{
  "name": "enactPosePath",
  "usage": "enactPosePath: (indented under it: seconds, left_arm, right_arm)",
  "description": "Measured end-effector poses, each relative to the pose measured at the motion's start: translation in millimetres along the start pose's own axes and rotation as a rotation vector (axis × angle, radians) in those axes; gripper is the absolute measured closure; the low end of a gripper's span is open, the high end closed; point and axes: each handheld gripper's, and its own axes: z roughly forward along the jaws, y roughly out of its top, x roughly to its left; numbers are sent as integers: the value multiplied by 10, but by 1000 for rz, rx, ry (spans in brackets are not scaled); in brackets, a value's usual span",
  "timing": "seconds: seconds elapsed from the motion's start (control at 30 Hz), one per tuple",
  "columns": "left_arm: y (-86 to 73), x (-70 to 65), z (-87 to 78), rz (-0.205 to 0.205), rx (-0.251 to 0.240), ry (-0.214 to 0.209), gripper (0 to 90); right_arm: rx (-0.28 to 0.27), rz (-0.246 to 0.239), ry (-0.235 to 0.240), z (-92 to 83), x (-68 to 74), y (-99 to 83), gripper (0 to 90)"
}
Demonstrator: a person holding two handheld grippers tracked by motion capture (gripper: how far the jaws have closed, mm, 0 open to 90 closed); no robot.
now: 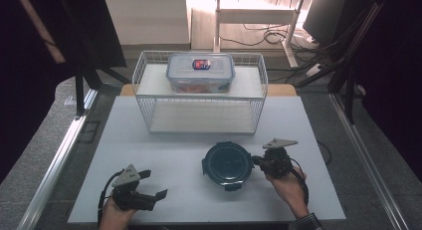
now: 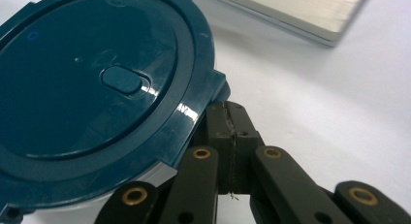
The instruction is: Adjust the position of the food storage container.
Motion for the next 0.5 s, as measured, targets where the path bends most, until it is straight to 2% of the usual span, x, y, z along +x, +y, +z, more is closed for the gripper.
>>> enactPosePath:
  seconds: [0.1,0.2,0.3,0.33,0.4,0.43,0.47,0.5]
  left_arm:
    - [1,18,-8,-11,-4,4,56]
    - [6,48,-3,-32,4,12,70]
    - [30,104,24,-56,21,47,86]
    - [57,142,39,-79,18,61,86]
    - [112,194,69,-122,-2,54,98]
    - [141,205,91,-129,-11,56,129]
    - [170,201,125,-123,-10,59,210]
    - [217,166,202,-101,3,59,267]
  right_arm:
    - [1,0,22,23,57,9,896]
    - [-2,-15,38,69,173,31,896]
    - [-7,-27,71,103,265,37,896]
    - [-10,-31,77,111,286,37,896]
    - [-17,-47,75,123,329,36,896]
    - [-15,-59,75,125,325,40,895]
    - [-15,-56,96,130,285,62,894]
    - [-25,-52,84,144,268,81,894]
